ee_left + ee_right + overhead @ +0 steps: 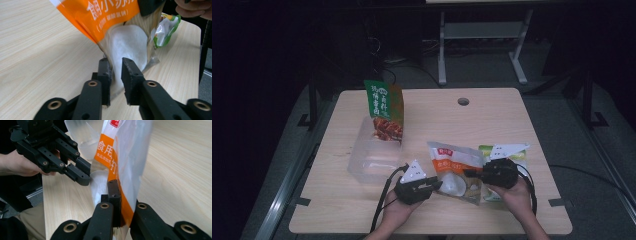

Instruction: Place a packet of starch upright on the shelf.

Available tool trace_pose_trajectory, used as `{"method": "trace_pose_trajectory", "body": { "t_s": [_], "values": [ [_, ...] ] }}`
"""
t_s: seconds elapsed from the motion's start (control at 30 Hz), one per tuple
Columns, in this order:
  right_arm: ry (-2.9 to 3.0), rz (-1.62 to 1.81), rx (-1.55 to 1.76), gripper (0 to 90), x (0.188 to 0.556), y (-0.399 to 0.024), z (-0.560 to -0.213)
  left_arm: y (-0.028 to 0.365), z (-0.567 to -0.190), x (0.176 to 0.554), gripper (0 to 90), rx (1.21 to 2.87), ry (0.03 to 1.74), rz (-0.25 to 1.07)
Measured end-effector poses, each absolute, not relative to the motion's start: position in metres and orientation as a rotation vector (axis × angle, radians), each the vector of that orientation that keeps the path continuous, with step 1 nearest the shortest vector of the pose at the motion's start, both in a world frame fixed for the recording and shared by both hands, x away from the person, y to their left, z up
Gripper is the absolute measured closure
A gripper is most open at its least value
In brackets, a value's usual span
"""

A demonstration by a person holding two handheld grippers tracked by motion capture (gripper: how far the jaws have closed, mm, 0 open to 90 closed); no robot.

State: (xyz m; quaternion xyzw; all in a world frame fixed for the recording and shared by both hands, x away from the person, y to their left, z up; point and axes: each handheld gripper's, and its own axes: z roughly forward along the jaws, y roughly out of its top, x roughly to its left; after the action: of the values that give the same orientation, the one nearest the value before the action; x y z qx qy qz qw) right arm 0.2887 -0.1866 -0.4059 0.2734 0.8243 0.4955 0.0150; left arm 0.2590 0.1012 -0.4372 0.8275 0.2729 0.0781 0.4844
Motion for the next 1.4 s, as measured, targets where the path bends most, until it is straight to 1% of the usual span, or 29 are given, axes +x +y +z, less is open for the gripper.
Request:
{"method": "trace_pose_trajectory", "body": {
  "t_s": [0.13, 0.3, 0.4, 0.67, 0.9, 1.07, 1.4],
  "values": [
    [2.543, 1.534, 0.827, 90.0, 0.286, -0.187, -0.398, 0.103, -0.437, 0.256, 69.2, 2.010, 0.679, 0.185],
    [2.519, 1.508, 0.793, 90.0, 0.285, -0.185, -0.387, 0.109, -0.434, 0.250, 64.7, 2.027, 0.666, 0.190],
    [2.503, 1.509, 0.803, 90.0, 0.289, -0.185, -0.383, 0.111, -0.432, 0.246, 61.9, 2.037, 0.653, 0.206],
    [2.489, 1.543, 0.827, 90.0, 0.304, -0.179, -0.373, 0.113, -0.428, 0.239, 51.4, 2.044, 0.640, 0.179],
    [2.495, 1.542, 0.799, 90.0, 0.315, -0.163, -0.355, 0.112, -0.427, 0.236, 39.8, 2.049, 0.626, 0.184],
    [2.507, 1.553, 0.784, 90.0, 0.324, -0.151, -0.346, 0.115, -0.428, 0.232, 37.4, 2.052, 0.613, 0.196],
    [2.522, 1.551, 0.751, 90.0, 0.333, -0.132, -0.329, 0.128, -0.427, 0.226, 33.2, 2.026, 0.644, 0.179]
  ]
}}
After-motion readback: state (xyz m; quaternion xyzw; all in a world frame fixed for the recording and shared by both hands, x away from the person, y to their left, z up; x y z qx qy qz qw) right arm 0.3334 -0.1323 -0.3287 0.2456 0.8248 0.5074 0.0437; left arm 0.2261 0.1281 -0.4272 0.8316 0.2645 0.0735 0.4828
